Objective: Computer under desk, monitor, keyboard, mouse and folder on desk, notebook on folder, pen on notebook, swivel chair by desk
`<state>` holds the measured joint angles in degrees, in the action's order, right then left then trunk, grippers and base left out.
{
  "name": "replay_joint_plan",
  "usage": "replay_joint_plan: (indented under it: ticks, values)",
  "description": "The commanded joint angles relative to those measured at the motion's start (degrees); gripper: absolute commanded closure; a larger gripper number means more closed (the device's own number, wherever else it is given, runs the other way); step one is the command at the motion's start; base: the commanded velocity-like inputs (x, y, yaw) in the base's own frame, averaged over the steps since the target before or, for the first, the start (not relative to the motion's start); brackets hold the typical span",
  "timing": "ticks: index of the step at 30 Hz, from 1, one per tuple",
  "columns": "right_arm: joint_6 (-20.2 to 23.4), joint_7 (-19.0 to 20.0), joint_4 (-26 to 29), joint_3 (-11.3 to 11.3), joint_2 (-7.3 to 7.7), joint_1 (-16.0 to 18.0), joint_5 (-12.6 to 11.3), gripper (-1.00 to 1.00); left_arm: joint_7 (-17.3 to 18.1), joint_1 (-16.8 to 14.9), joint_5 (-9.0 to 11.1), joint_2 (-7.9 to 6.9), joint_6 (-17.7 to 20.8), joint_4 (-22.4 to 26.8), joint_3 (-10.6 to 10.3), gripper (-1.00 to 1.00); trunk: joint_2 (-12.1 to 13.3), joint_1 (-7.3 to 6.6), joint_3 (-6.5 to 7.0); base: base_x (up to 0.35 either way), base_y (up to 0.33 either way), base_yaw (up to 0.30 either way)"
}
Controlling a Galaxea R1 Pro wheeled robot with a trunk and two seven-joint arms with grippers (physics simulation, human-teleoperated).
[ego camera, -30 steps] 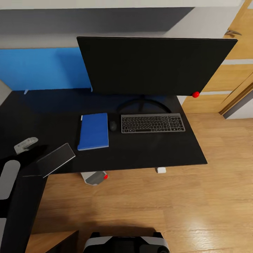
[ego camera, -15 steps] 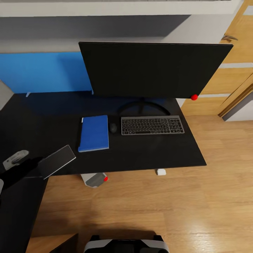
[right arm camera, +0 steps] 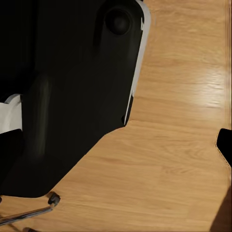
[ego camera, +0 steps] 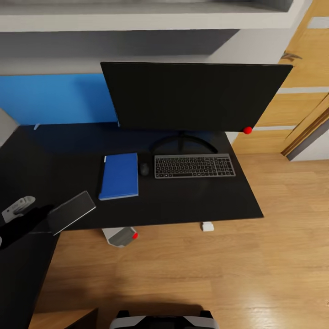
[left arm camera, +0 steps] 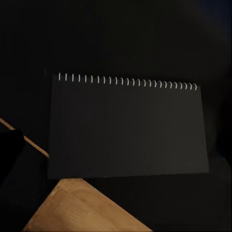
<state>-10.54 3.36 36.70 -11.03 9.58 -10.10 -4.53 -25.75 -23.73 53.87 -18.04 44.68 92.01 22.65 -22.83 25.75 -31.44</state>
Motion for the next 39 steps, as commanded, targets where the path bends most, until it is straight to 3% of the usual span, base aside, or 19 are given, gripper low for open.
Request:
replay_joint_plan:
  ticks: [1, 10, 17, 32, 39]
  values:
    - [-0.1, 0.0, 0.0, -0.2, 0.08, 0.0, -0.5, -1.00, -0.6, 0.0, 0.6, 0.00, 0.2, 0.1, 0.0, -1.00, -0.1, 0.04, 0.03, 0.000, -0.276, 0.000]
    - [-0.1, -0.3, -0.2, -0.2, 0.09, 0.0, -0.5, -1.00, -0.7, 0.1, 0.6, 0.02, 0.1, -0.1, 0.0, -1.00, -0.1, 0.04, 0.88, 0.004, -0.296, 0.000]
    - [0.0, -0.3, -0.4, -0.2, 0.09, 0.0, -0.5, -1.00, -0.9, 0.3, 0.2, 0.00, -0.2, -0.5, 0.1, -1.00, -0.1, 0.04, 1.54, 0.003, -0.078, 0.028]
    - [0.0, -0.2, -0.5, -0.2, 0.12, 0.0, -0.5, -1.00, -1.1, 0.3, -0.3, -0.06, -0.4, -0.8, 0.1, -1.00, -0.1, 0.04, 2.11, 0.153, 0.088, 0.036]
    - [-0.1, -0.2, -0.6, -0.2, 0.63, 0.0, -0.5, -1.00, -0.9, 0.4, -0.4, -0.42, -0.7, -4.7, 0.2, -1.00, -0.1, 0.04, 2.12, 0.211, 0.107, 0.001]
